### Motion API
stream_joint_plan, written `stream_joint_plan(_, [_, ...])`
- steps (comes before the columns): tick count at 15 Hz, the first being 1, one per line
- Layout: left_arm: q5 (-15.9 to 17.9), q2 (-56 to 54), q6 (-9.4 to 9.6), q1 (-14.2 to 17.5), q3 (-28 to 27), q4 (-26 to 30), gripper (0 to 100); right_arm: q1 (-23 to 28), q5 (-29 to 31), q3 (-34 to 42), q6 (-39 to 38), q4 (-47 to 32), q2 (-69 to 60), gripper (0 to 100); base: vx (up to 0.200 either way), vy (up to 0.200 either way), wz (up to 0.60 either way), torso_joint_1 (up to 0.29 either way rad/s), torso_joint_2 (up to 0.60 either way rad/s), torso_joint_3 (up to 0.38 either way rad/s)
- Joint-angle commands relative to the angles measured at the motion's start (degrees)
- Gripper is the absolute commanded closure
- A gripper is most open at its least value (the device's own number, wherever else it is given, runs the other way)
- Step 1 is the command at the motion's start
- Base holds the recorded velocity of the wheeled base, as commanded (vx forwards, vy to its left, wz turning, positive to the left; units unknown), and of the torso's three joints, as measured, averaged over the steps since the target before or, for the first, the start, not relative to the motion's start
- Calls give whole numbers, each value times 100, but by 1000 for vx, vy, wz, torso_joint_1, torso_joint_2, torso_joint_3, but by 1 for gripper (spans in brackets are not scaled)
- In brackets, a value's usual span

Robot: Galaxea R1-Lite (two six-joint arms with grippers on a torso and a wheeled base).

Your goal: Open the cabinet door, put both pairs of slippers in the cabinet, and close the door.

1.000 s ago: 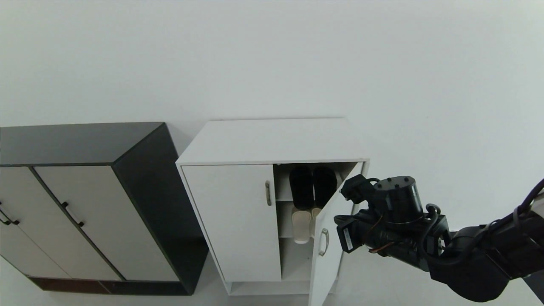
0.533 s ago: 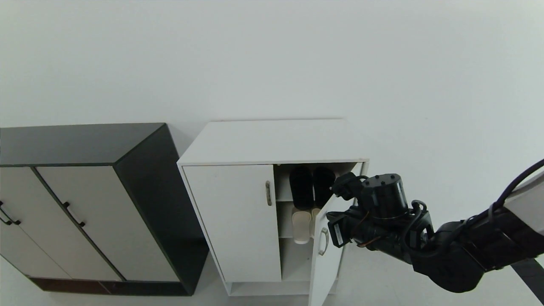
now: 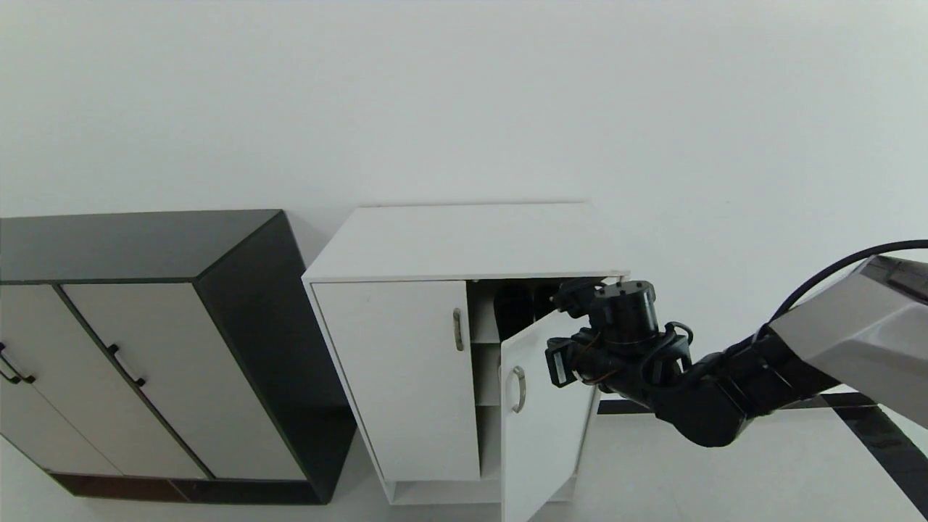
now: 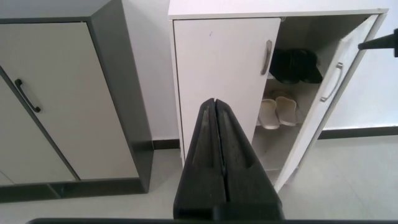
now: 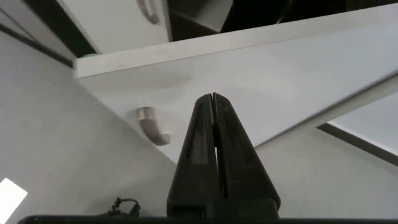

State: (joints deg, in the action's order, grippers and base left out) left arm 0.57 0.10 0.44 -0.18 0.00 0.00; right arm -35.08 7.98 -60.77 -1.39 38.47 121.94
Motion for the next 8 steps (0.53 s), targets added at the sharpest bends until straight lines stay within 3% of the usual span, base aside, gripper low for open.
stream_joint_plan(1, [4, -1, 0, 1, 0, 0, 100, 151, -16, -348, -2, 2, 374, 100, 0, 0, 0, 0, 0, 0])
stream_joint_plan(8, [-13, -1, -9, 1, 0, 0, 100, 494, -16, -1508, -2, -7, 1130, 100, 0, 0, 0, 0, 0, 0])
